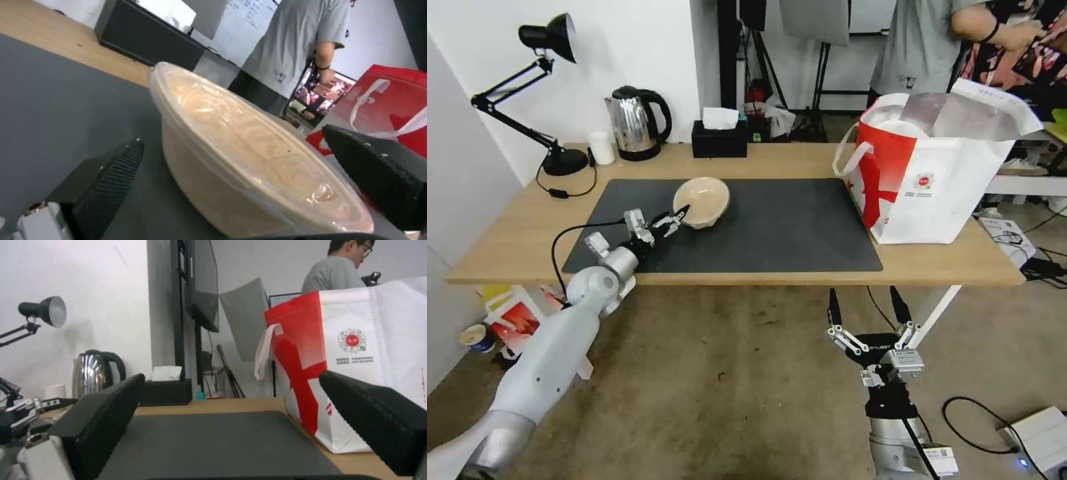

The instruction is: Pick up the trash from the table and place it into the takeout bag.

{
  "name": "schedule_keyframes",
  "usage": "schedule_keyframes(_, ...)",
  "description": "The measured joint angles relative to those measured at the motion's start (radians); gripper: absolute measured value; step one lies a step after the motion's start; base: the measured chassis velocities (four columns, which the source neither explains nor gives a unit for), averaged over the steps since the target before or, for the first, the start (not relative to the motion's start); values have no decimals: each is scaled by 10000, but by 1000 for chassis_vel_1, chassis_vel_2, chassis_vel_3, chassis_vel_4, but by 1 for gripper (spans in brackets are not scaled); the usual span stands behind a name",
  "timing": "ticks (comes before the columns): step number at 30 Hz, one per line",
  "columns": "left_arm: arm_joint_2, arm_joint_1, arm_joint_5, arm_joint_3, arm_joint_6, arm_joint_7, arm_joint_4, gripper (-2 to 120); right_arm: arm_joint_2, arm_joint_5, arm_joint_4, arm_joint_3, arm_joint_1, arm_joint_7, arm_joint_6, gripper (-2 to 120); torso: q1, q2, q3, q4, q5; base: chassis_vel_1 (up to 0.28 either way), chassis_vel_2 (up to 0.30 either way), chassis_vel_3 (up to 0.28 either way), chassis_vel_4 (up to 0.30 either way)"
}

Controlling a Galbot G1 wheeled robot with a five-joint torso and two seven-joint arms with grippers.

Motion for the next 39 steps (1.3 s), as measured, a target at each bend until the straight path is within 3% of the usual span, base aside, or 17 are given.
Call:
schedule_keyframes(16, -286, -488, -1, 457, 9, 23, 436, 100, 0, 0, 0, 0, 0, 0, 0, 100, 0, 0, 0, 0, 0, 0, 0, 0, 0)
schedule_keyframes(30, -743, -1074, 384, 685, -5, 511, 1302, 100, 0, 0, 0, 0, 0, 0, 0, 100, -5, 5, -6, 3, 11, 0, 0, 0, 0)
schedule_keyframes(39, -908, -1314, 501, 683, -3, 797, 1775, 67, 0, 0, 0, 0, 0, 0, 0, 100, -9, 10, -5, -5, 5, 0, 0, 0, 0)
